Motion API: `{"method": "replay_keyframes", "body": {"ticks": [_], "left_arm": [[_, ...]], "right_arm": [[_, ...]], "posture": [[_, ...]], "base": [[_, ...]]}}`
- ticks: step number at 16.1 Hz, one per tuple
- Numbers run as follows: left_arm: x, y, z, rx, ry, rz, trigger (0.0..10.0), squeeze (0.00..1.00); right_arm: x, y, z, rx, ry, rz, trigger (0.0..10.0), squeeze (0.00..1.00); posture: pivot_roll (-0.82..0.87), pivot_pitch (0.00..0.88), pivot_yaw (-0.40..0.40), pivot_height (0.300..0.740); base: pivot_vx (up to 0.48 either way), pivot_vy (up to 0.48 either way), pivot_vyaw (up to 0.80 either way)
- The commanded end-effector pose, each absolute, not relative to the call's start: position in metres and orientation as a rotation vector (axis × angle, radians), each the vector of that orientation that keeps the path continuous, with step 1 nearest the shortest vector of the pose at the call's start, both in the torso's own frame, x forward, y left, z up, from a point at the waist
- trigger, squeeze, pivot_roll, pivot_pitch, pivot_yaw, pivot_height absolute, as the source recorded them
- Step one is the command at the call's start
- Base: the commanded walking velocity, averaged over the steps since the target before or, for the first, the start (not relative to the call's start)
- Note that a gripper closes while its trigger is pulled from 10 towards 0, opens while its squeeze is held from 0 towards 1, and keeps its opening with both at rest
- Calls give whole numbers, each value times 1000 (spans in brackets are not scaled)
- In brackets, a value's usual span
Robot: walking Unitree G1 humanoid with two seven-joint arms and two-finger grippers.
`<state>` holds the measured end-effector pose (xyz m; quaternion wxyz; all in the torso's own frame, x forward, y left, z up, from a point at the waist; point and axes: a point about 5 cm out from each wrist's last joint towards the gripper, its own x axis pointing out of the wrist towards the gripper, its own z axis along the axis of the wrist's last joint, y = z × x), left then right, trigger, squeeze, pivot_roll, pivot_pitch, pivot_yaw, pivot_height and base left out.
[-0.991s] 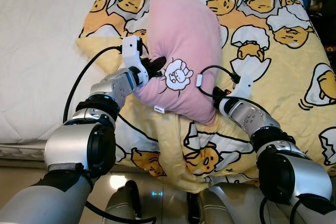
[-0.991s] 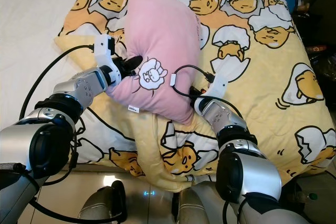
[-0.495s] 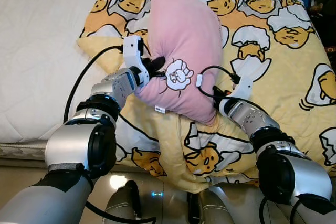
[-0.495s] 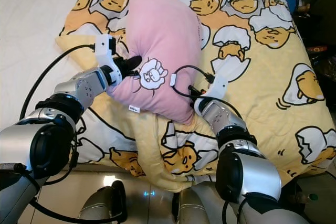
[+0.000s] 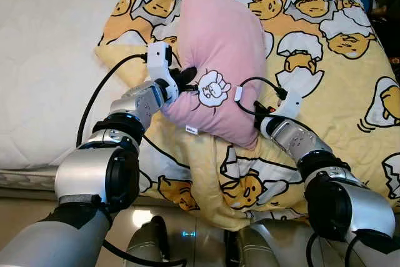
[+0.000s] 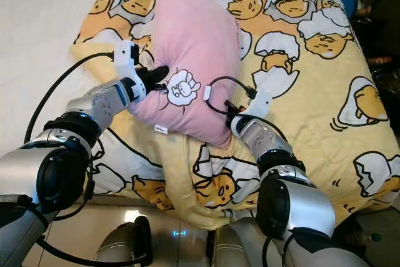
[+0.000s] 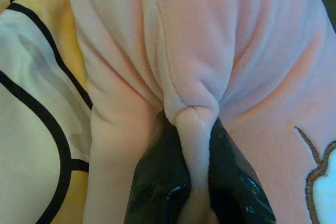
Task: Clean up the room
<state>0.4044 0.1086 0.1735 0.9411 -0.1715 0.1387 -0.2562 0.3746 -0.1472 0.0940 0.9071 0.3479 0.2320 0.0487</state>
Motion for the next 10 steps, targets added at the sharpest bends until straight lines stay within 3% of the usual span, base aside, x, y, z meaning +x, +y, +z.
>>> {"method": "replay_keyframes", "body": {"ticks": [1, 5, 10], "left_arm": [[400, 98, 163, -324, 349, -561, 0, 0], [414, 106, 212, -207, 107, -563, 0, 0], [419, 120, 286, -88, -201, -606, 0, 0]], "right_arm": [[377, -135, 99, 727, 481, 149, 0, 0], [396, -137, 135, 562, 344, 159, 0, 0], [418, -150, 213, 413, 31, 164, 0, 0]], "posture": [[-203, 123, -2, 740], [-190, 25, 8, 740], [-174, 0, 14, 740]], "base": [[0, 0, 0], [0, 0, 0], [0, 0, 0]]}}
